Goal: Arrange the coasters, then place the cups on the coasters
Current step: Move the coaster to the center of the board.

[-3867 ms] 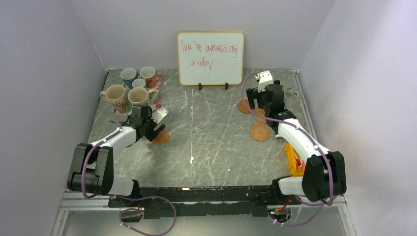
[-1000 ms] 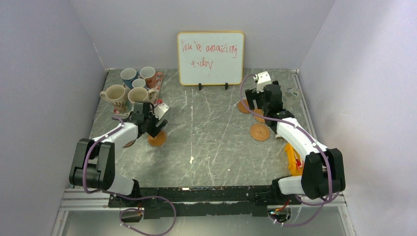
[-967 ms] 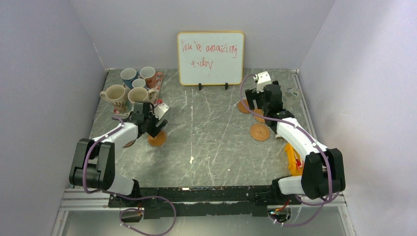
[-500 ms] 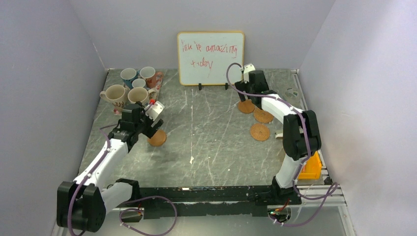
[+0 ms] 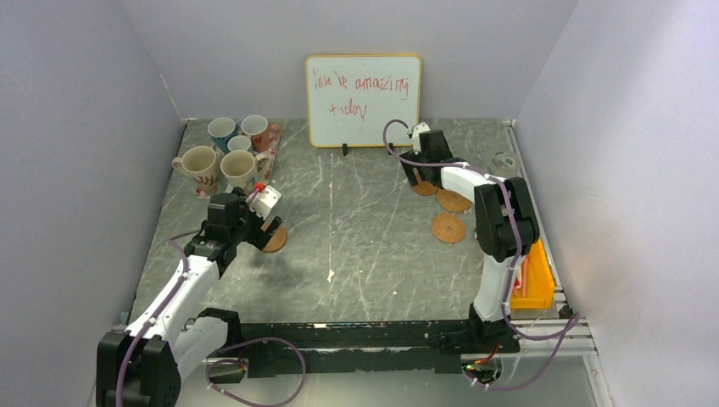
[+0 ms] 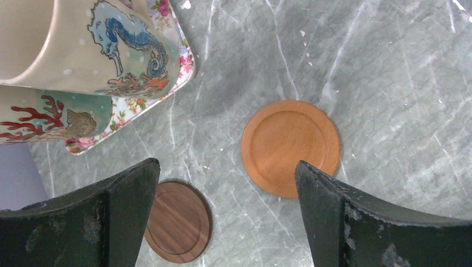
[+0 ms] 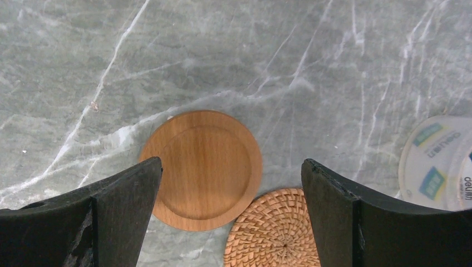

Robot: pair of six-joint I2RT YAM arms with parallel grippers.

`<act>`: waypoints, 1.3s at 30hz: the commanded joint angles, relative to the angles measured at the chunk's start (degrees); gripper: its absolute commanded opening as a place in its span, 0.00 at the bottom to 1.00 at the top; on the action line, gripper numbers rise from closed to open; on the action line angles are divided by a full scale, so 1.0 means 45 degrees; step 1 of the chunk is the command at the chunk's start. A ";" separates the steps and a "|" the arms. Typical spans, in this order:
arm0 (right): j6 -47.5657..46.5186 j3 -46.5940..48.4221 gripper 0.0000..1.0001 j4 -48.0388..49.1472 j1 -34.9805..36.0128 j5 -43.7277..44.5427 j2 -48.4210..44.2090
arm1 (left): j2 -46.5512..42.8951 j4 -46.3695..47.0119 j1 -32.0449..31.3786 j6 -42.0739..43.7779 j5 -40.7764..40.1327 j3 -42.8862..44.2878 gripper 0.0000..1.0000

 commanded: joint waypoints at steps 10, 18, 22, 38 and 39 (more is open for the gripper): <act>-0.0306 -0.0006 0.99 0.0111 0.0156 0.1080 0.0596 | -0.0654 0.0828 0.0060 -0.0448 0.0157 -0.0424 0.96; -0.1882 -0.0172 0.96 -0.1067 0.0864 -0.0451 0.0473 | -0.0617 0.0889 0.0075 -0.0449 0.0099 -0.0431 0.96; -0.2281 -0.0243 0.95 -0.1576 0.1223 -0.1201 0.0549 | -0.0612 0.0908 0.0075 -0.0472 0.0001 -0.0426 0.96; -0.5193 -0.0728 0.88 -0.4805 0.3673 -0.6728 -0.0026 | -0.0580 0.0959 0.0152 -0.0448 -0.0004 -0.0426 0.96; -0.5316 -0.0732 0.88 -0.4975 0.3814 -0.6950 0.0008 | -0.0579 0.0966 0.0153 -0.0451 -0.0023 -0.0426 0.96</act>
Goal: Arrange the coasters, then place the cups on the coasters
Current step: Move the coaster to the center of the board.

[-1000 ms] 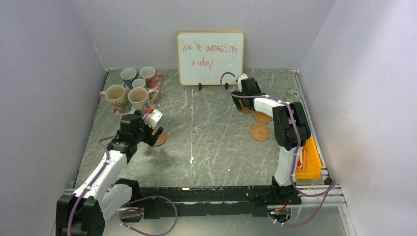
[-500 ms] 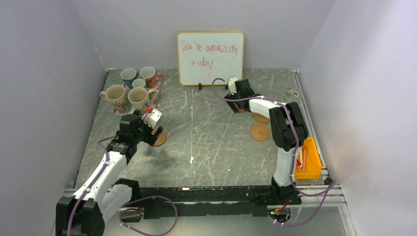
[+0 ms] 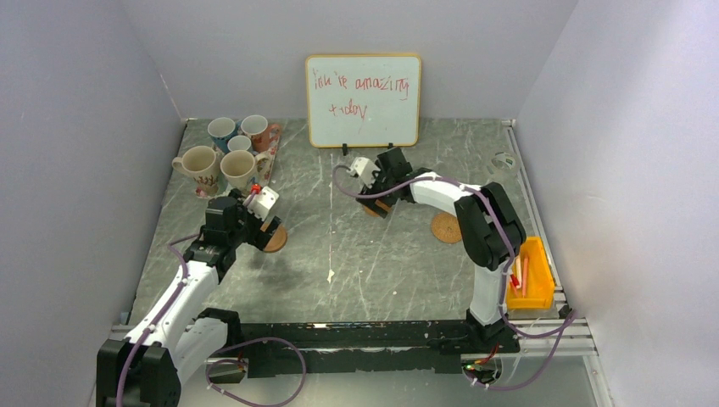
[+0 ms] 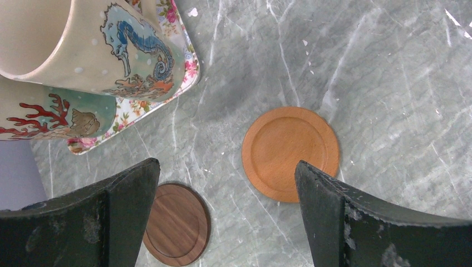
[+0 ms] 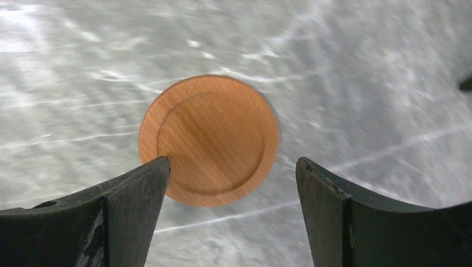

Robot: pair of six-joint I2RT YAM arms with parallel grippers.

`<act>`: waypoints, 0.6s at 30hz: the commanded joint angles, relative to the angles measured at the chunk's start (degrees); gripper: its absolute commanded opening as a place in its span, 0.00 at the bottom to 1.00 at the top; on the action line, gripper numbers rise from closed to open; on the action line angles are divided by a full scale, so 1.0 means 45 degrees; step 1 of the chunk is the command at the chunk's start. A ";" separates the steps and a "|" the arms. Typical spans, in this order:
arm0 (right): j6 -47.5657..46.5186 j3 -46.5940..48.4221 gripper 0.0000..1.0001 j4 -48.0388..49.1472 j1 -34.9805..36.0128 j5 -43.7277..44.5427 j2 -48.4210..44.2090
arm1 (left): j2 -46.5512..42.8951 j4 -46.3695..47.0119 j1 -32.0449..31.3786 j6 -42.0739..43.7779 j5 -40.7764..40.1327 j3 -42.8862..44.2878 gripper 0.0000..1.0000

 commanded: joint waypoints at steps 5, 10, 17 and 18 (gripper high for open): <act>-0.0566 -0.0516 0.87 -0.2599 0.1174 -0.2865 0.0262 | -0.0119 0.0475 0.0095 -0.0134 -0.0101 -0.0062 0.96; -0.0008 -0.0458 0.87 -0.2115 0.2086 -0.2887 0.0407 | -0.0039 0.0586 0.0114 -0.0147 -0.0179 -0.0062 0.96; 0.2411 -0.0035 0.90 -0.0246 0.3670 -0.1567 0.0636 | 0.0024 0.0663 0.0134 -0.0148 -0.0247 -0.0092 0.96; 0.2778 -0.0014 0.91 0.0128 0.3826 -0.1136 0.0581 | 0.0032 0.0676 0.0134 -0.0153 -0.0264 -0.0098 0.96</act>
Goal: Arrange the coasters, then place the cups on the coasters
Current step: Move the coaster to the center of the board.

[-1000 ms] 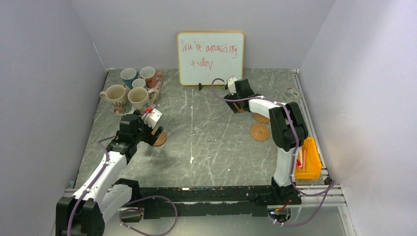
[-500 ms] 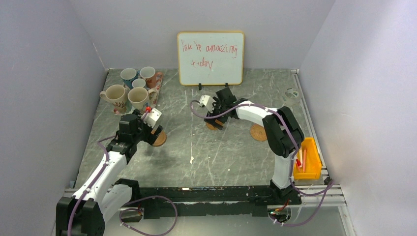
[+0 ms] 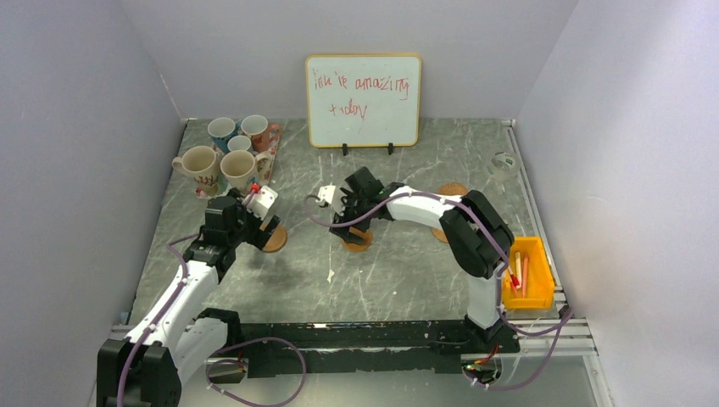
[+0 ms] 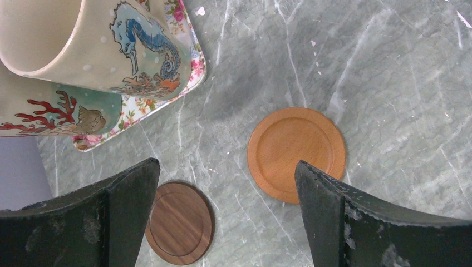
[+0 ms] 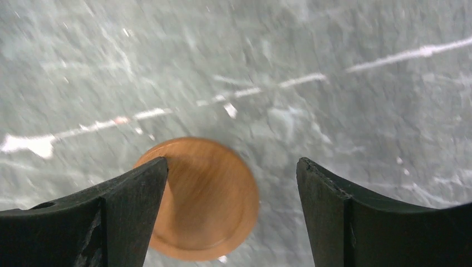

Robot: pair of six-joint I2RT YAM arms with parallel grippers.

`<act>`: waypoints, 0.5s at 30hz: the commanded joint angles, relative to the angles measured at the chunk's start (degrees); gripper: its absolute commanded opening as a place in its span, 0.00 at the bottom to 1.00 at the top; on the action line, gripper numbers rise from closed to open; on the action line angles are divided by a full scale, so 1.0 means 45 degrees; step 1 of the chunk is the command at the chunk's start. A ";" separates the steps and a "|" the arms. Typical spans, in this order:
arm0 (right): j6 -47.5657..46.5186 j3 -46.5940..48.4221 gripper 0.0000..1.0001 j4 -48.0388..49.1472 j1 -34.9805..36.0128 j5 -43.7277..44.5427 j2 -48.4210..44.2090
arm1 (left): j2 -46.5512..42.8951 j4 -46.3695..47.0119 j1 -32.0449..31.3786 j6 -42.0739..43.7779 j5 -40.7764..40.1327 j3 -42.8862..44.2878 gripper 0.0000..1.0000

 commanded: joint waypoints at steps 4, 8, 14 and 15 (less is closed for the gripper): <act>0.2872 0.0201 0.94 0.1607 0.0951 0.2331 -0.0246 | 0.0080 0.0553 0.0061 -0.0070 -0.0051 -0.0097 0.96; 0.2886 -0.0407 0.97 0.2436 0.0722 0.3523 -0.2128 | 0.0305 0.0508 0.0061 0.0078 0.0234 -0.0012 0.96; 0.3548 -0.1153 0.98 0.3687 -0.1254 0.5865 -0.3572 | 0.1478 0.0334 -0.0327 0.0292 0.0742 0.0877 0.96; 0.3813 -0.1126 0.98 0.3672 -0.1704 0.6181 -0.3558 | 0.1778 0.0328 -0.0608 0.0351 0.0557 0.1011 0.96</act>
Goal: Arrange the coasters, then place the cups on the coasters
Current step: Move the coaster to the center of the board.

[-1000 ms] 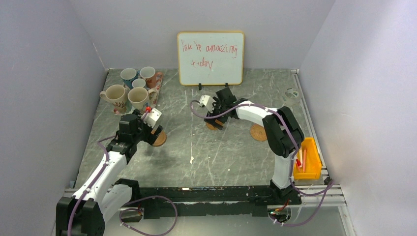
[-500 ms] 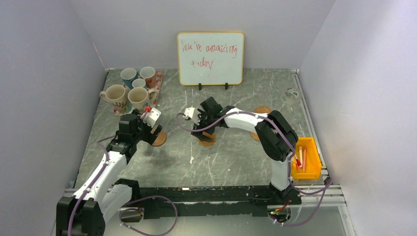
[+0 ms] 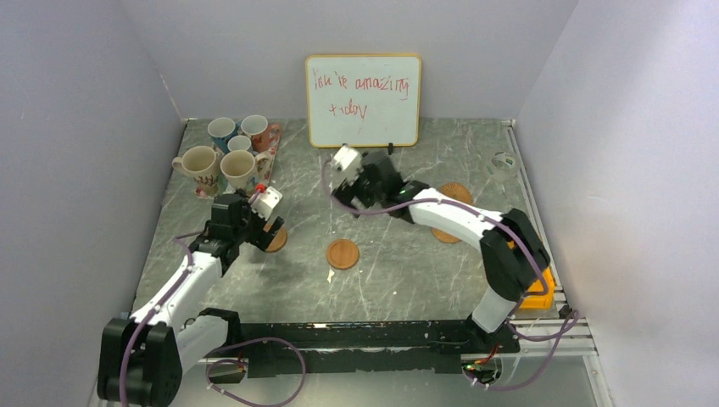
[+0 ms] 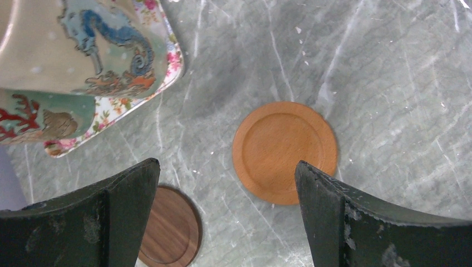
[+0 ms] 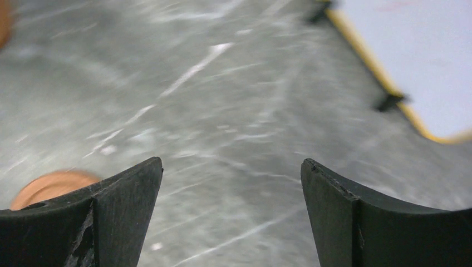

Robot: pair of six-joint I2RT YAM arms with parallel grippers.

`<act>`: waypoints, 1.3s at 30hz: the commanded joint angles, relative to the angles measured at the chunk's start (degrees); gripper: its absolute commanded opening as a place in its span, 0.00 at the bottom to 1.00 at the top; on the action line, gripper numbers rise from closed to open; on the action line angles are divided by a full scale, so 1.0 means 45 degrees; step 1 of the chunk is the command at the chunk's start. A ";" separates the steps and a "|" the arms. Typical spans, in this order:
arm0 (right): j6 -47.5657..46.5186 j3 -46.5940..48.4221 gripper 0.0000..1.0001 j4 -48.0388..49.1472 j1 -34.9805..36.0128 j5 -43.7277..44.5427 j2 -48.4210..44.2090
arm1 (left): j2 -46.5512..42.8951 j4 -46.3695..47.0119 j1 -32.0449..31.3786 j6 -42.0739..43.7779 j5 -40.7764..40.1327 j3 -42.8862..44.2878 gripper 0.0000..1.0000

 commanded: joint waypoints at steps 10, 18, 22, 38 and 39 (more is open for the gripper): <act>0.1501 -0.0567 0.97 0.1623 -0.4609 0.2571 -0.1556 | 0.3725 0.0003 -0.5795 0.0484 -0.2018 0.3256 0.96; 0.1378 -0.0913 0.96 0.2122 -0.5228 0.2456 -0.2173 | 0.5394 0.0614 -0.7494 0.0817 -0.2392 0.3510 0.96; 0.1394 -0.0938 0.96 0.2083 -0.5317 0.2243 -0.2044 | 0.5821 0.0666 -0.7971 0.0940 -0.2103 0.3761 0.96; 0.1257 -0.0802 0.94 0.1898 -0.5308 0.1887 -0.1433 | 0.7400 0.1914 -0.8809 0.1251 -0.2267 0.3620 0.96; 0.1257 -0.0819 0.94 0.1902 -0.5310 0.1860 -0.1466 | 0.7558 0.1972 -0.8822 0.1248 -0.2496 0.3605 0.96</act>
